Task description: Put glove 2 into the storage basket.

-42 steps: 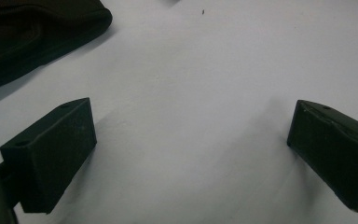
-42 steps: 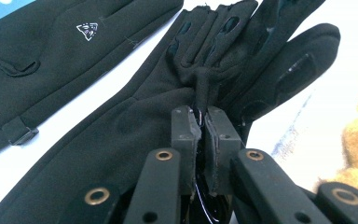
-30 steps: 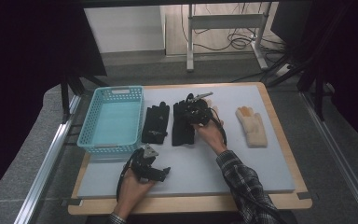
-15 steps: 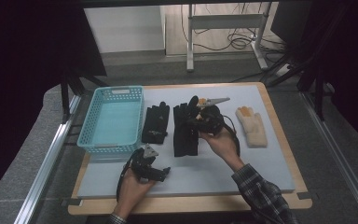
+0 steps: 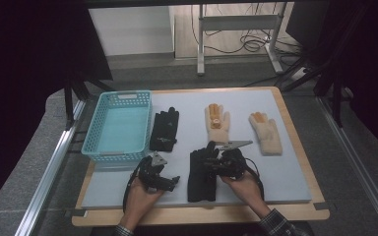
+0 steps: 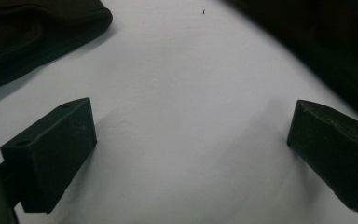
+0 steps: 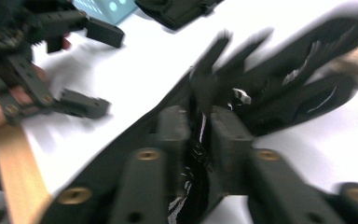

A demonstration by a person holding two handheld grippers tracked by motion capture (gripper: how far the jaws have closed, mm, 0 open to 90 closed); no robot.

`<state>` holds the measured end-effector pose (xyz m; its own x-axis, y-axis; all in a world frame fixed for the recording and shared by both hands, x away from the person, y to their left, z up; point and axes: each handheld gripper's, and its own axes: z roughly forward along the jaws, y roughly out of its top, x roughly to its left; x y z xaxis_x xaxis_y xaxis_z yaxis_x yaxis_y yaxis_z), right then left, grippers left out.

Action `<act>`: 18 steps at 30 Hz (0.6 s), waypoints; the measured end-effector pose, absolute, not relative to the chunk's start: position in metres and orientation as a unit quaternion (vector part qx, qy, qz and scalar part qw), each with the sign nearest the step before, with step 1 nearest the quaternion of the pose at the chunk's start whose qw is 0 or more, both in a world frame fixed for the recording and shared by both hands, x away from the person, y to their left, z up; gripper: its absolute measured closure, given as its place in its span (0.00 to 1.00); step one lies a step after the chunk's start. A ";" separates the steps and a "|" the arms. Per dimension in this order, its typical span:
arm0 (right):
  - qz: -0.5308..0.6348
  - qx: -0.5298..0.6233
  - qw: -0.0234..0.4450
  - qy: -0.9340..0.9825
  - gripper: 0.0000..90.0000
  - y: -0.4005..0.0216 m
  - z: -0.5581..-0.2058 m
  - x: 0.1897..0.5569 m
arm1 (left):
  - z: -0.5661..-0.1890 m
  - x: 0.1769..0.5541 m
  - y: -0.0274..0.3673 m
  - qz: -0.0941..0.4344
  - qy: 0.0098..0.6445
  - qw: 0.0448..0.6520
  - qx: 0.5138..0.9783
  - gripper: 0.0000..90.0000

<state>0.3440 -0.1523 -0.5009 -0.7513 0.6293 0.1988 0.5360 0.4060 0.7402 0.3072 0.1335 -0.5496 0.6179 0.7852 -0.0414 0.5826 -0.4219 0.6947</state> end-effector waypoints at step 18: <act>0.413 0.367 0.099 0.828 0.66 -0.169 -0.506 0.356 | -0.550 0.307 0.134 0.146 0.411 0.346 0.831 0.02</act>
<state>0.3561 -0.1688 -0.5062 -0.7107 0.6895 0.1395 0.5260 0.3892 0.7562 0.3072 0.1336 -0.5497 0.6190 0.7842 -0.0419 0.5821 -0.4224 0.6948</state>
